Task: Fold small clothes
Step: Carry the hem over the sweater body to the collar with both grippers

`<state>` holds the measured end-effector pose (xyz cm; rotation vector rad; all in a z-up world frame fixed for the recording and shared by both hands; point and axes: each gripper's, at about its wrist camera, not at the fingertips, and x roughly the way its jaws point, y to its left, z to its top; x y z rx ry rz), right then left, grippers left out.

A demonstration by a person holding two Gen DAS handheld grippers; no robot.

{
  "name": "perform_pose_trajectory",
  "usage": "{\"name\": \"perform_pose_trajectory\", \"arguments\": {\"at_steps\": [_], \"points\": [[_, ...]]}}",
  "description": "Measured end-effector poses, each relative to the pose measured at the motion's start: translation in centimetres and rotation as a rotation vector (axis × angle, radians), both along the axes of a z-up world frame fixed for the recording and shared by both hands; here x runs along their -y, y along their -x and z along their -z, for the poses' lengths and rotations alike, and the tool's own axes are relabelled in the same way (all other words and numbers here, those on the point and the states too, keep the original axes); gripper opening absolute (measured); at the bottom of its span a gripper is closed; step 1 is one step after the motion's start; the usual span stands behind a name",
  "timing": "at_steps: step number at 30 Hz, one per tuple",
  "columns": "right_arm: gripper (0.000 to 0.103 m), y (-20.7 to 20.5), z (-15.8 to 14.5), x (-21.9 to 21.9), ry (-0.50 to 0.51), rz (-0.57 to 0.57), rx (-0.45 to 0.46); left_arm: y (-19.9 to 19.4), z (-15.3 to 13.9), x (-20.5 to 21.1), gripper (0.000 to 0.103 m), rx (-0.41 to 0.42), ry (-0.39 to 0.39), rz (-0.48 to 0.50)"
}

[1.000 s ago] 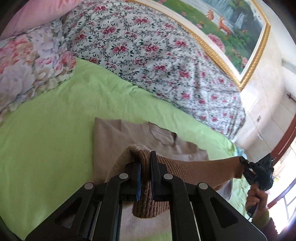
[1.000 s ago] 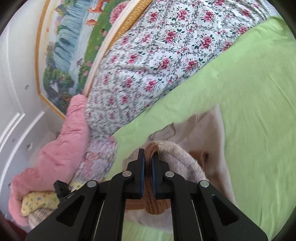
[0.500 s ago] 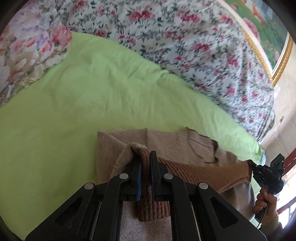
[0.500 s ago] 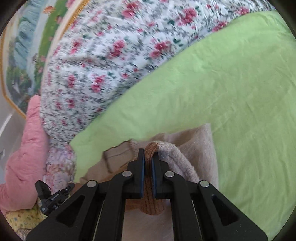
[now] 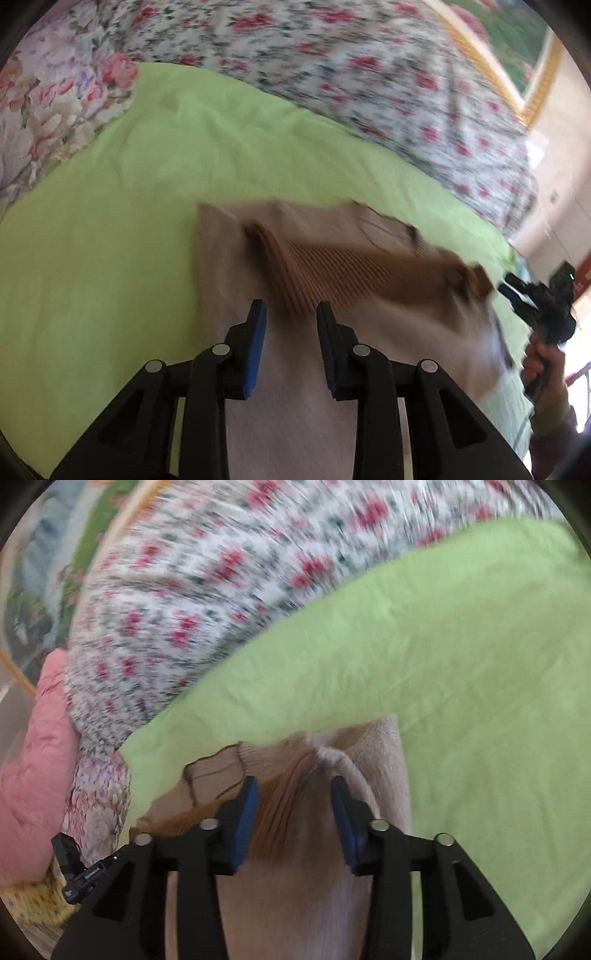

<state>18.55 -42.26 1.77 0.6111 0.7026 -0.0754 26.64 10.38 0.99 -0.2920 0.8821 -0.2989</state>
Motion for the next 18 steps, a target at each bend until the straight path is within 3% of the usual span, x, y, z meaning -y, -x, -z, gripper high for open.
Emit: {"name": "perform_pose_trajectory", "arguments": {"at_steps": [3,8,14,18], "points": [[0.044,1.3,-0.9,-3.6,0.027,-0.157,0.002,2.2,0.1,3.4,0.028,-0.010,0.012,0.124],[0.044,-1.1,1.6,-11.9,0.094,-0.521,-0.179,2.3,0.4,9.2,0.029,-0.029,0.008,0.297],[0.043,-7.1,4.7,-13.2,0.155,-0.578,-0.286,-2.6,3.0,12.2,0.023,-0.093,-0.119,0.359],[0.041,-11.7,5.5,-10.1,0.213,-0.465,-0.300,-7.3,3.1,10.3,0.014,-0.095,-0.114,0.290]]}}
